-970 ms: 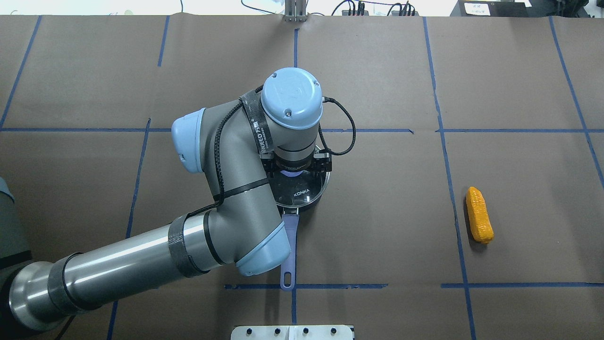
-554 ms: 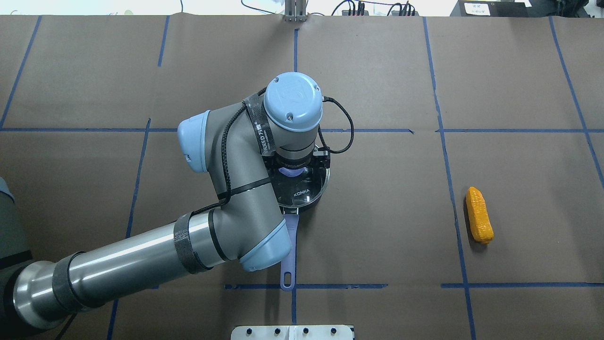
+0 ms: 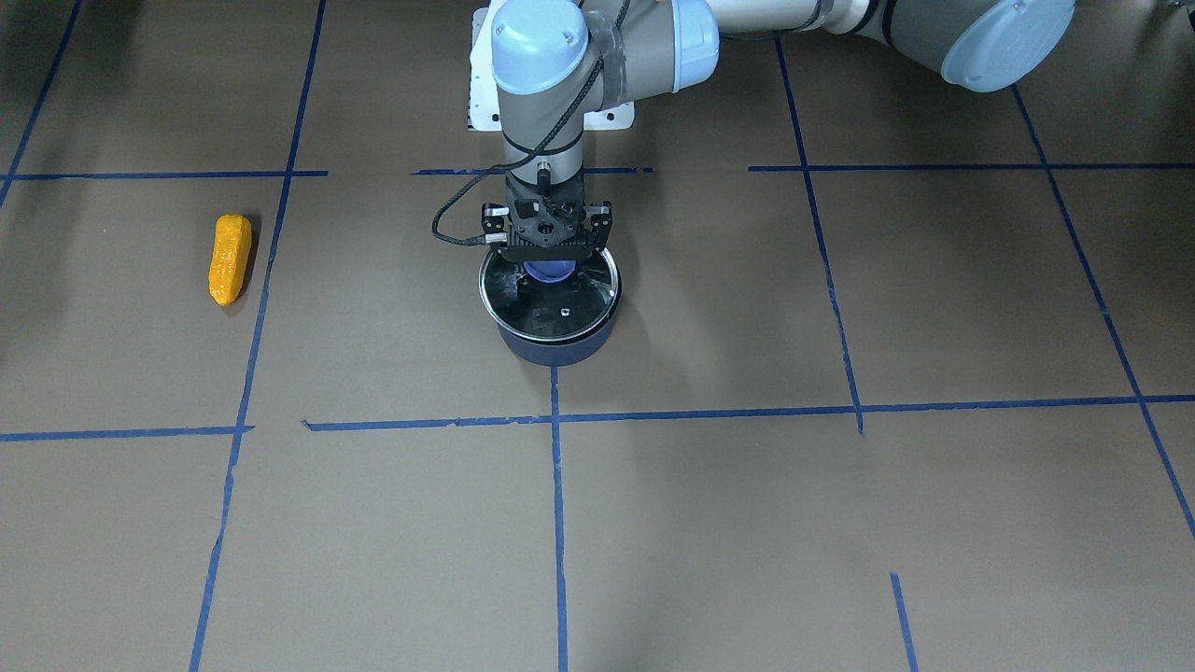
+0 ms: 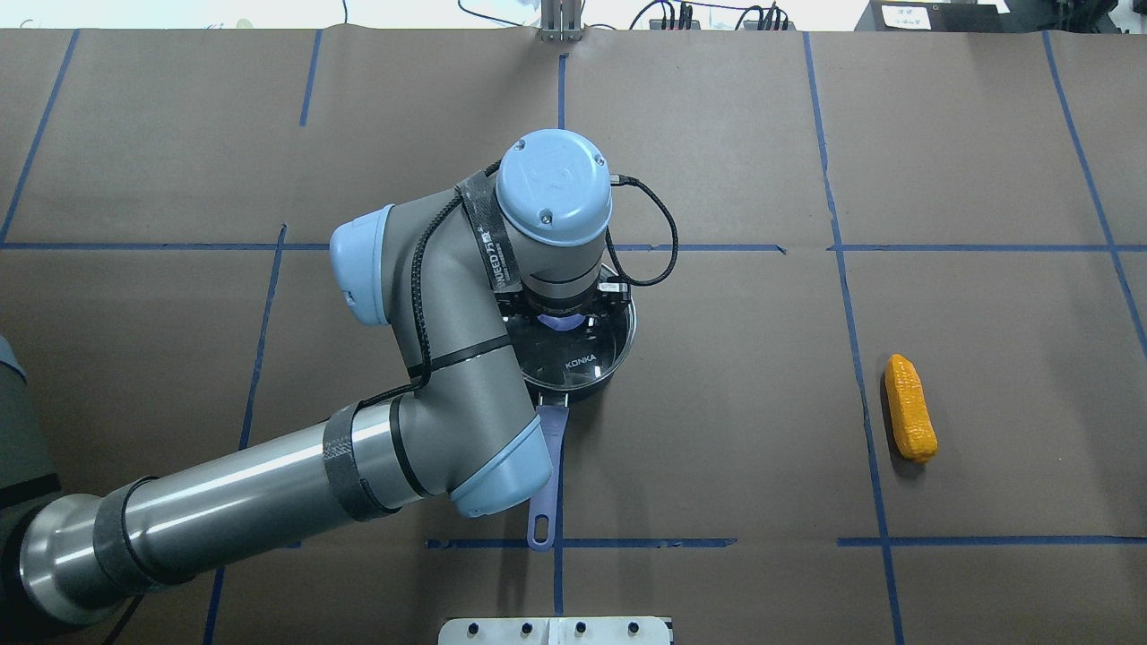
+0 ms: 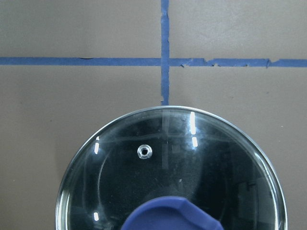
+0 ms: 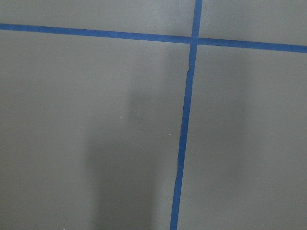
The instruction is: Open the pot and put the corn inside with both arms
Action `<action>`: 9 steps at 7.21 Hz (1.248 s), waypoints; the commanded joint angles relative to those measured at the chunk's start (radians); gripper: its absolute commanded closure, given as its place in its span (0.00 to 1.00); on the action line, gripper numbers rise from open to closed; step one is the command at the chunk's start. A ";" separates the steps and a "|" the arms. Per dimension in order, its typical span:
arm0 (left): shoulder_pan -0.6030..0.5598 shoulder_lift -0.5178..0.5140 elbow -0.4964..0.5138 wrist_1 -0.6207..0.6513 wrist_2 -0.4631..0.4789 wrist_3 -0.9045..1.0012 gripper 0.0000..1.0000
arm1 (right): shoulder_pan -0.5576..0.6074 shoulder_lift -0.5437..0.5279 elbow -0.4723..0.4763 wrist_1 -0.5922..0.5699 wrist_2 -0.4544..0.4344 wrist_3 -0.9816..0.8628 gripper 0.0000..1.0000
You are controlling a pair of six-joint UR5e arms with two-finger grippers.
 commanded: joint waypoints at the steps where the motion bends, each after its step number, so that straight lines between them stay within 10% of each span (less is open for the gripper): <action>1: -0.038 0.057 -0.135 0.043 -0.001 0.001 1.00 | -0.005 0.000 -0.001 0.000 0.000 0.000 0.00; 4: -0.095 0.377 -0.424 0.059 -0.004 0.201 1.00 | -0.009 0.000 -0.002 0.000 0.000 0.000 0.00; 9: -0.084 0.568 -0.266 -0.251 -0.014 0.225 1.00 | -0.029 0.005 -0.002 0.002 0.014 -0.002 0.00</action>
